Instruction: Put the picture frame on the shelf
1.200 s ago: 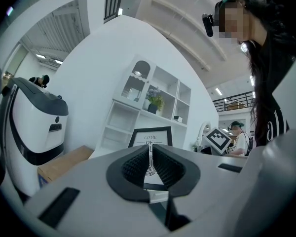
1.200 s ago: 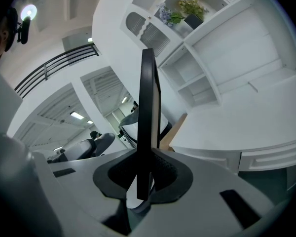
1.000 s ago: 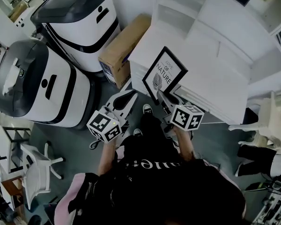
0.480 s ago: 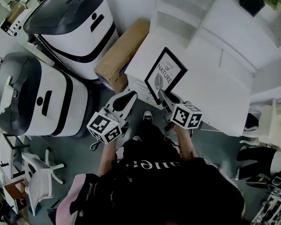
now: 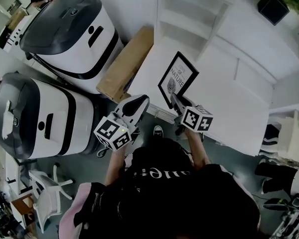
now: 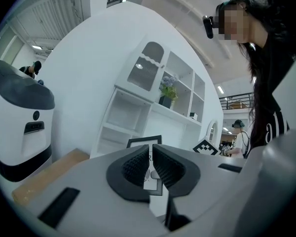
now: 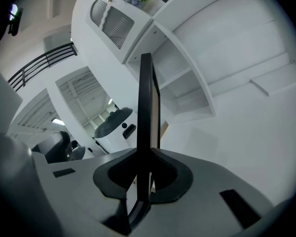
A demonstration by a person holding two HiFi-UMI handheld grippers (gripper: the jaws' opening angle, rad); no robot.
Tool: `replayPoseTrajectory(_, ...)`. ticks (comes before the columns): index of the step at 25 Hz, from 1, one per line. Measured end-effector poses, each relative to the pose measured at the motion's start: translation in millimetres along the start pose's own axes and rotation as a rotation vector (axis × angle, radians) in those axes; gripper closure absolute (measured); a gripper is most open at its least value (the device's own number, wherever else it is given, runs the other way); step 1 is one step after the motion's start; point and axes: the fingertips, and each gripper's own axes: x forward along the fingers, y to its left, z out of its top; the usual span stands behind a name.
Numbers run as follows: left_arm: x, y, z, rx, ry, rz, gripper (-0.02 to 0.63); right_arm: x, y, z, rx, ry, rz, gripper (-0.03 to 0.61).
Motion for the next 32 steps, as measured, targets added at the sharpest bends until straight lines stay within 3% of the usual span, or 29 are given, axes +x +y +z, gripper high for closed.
replayPoseTrajectory(16,76,24,5,0.019,0.046,-0.069,0.584,76,-92,41,0.009,-0.01,-0.123,0.488)
replayPoseTrajectory(32,113,71,37,0.052,0.109,-0.217,0.584,134,-142,80,0.161,-0.104,-0.288,0.489)
